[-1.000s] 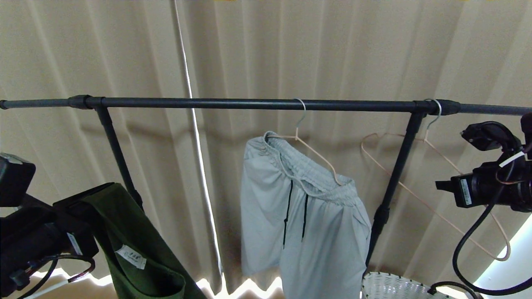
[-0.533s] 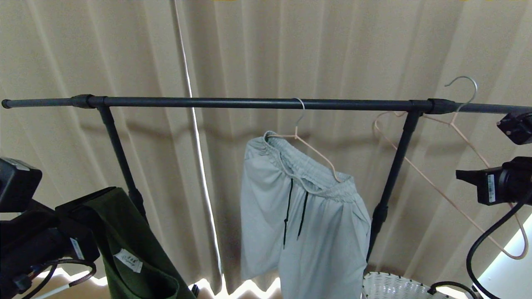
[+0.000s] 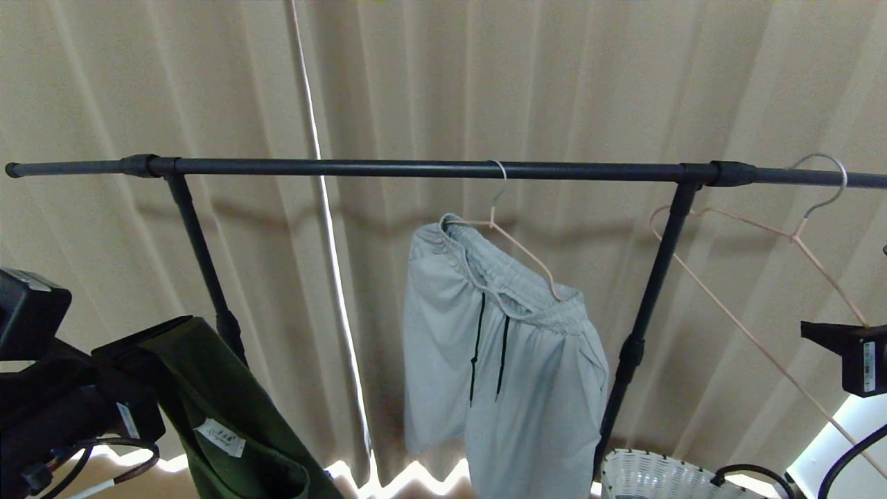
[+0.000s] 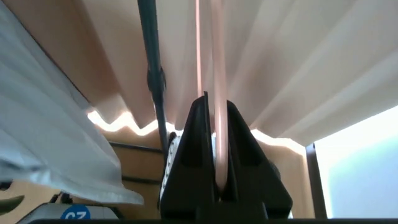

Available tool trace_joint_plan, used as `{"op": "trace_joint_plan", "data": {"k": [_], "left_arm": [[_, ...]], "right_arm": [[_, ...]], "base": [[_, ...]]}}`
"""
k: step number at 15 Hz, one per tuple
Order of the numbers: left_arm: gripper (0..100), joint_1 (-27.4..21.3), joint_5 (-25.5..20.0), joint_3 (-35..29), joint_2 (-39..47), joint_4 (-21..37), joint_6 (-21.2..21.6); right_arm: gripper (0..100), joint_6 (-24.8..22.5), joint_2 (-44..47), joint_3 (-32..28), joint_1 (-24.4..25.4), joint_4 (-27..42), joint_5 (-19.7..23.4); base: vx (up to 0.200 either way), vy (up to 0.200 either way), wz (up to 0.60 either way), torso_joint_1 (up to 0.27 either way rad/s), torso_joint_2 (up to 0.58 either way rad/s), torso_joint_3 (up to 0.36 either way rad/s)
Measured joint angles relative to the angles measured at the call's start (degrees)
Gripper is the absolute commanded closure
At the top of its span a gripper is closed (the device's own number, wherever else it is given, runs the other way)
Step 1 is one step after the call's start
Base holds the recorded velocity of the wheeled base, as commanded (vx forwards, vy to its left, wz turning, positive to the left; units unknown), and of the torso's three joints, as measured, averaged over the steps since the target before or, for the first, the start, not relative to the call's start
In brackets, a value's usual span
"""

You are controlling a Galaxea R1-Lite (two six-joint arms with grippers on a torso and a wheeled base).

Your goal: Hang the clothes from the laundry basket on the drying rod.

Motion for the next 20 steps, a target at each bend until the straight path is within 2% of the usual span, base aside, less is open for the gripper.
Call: {"op": "trace_joint_plan", "data": {"k": [7,11,18,20], "left_arm": [[100,1.0,0.0,0.4,-1.9,0.1,-0.7],[100,4.5,0.0,0.1,0.7,0.0,-0.6],[100,5.4,-0.1,-0.5,2.7,0.3,-1.4],[100,5.3,0.0,-2.6,2.8,0.7,-1.5]], "right_arm": [[100,0.1,-4.3,6.3,0.2,-0.6,0.4],[100,0.0,-5.4,7.3,0.2,-0.6,0.5],[100,0.0,-6.2,8.6,0.3,-0.7,0.6],[100,0.1,-6.4,8.7,0.5,-0.7,0.7]], "base": [[-0.2,0.0,0.0,-0.006,0.0,0.003],[-0.2,0.0,0.0,0.006,0.0,-0.002],[0.0,0.0,0.0,0.0,0.0,0.0],[0.0,0.0,0.0,0.0,0.0,0.0]]}}
